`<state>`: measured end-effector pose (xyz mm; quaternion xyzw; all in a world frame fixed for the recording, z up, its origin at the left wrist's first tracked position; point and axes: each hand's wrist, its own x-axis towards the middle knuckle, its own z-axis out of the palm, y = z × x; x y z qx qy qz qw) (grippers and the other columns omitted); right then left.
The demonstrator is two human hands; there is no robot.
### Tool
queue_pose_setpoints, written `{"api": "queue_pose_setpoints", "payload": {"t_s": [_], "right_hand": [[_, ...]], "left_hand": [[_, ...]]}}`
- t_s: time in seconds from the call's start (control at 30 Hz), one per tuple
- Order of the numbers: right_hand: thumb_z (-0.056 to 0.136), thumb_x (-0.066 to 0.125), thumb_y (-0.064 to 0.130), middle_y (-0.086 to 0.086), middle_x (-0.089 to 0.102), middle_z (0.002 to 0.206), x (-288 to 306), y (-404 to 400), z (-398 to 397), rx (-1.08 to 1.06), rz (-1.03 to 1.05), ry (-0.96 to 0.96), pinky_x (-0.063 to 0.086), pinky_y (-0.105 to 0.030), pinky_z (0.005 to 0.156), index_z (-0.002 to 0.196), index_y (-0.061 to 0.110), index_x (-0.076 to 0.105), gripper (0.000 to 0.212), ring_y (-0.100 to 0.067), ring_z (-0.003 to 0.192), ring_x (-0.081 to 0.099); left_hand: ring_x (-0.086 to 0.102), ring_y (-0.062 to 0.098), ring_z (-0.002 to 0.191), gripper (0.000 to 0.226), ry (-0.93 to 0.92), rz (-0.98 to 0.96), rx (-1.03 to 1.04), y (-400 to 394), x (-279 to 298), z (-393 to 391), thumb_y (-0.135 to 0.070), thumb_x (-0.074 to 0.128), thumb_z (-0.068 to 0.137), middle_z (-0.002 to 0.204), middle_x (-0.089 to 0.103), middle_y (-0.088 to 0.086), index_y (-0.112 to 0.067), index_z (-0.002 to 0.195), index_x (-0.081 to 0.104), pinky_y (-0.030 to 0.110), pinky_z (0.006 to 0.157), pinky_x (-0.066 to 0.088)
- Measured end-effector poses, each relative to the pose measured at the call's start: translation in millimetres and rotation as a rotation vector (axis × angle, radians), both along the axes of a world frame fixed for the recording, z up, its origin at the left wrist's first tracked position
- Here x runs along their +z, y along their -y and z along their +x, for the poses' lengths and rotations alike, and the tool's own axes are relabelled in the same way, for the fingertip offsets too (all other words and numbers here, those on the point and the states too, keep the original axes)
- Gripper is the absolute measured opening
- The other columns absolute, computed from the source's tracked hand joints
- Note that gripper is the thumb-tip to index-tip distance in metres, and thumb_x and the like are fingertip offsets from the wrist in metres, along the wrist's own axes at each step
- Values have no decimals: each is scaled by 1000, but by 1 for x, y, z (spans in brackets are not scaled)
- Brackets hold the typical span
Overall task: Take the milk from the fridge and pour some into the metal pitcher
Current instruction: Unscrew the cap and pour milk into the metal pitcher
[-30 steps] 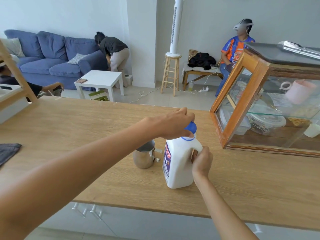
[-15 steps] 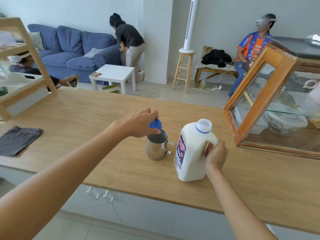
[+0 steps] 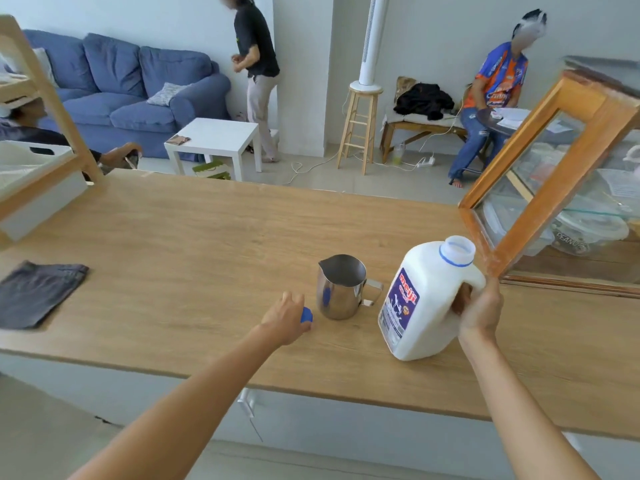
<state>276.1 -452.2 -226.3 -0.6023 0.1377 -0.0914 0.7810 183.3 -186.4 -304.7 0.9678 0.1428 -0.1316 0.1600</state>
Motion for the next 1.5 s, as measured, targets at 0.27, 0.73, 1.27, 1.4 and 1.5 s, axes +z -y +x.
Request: {"api": "queue_pose_setpoints", "payload": {"t_s": [0.27, 0.73, 1.27, 1.4, 1.5], "right_hand": [[80, 45, 42, 14, 40, 53, 2, -7, -7, -39, 22, 18, 28, -28, 50, 48, 29, 47, 35, -5, 52, 38], [89, 39, 30, 18, 46, 42, 9, -6, -5, -66, -228, 11, 34, -27, 52, 49, 32, 50, 42, -2, 46, 41], [87, 32, 31, -13, 54, 64, 40, -23, 15, 271, -1037, -38, 36, -40, 63, 56, 5, 42, 42, -33, 66, 48], [90, 31, 29, -12, 49, 56, 33, -26, 21, 338, -1197, -23, 34, -37, 58, 50, 3, 39, 48, -32, 64, 47], [93, 30, 27, -15, 53, 59, 33, -29, 26, 379, -1270, -19, 34, -36, 61, 50, 3, 41, 51, -34, 69, 50]], "left_hand": [[52, 24, 105, 51, 178, -127, -5, -12, -27, 1, -52, 49, 92, 113, 47, 5, -8, 116, 49, 27, 87, 42], [-5, 13, 150, 54, 258, 9, 107, -36, -65, 9, -32, 14, 104, 162, -6, -2, -17, 154, -1, 32, 122, -1], [-5, 10, 149, 57, 278, 36, 151, -39, -73, 18, -39, 15, 102, 162, -4, -5, -21, 154, 2, 34, 123, -1], [-4, 10, 149, 57, 293, 20, 165, -38, -73, 18, -40, 17, 101, 162, -2, -5, -22, 154, 3, 34, 123, 0], [-3, 10, 149, 60, 297, 23, 166, -37, -73, 17, -42, 14, 98, 162, -1, -5, -22, 154, 4, 34, 122, 0]]}}
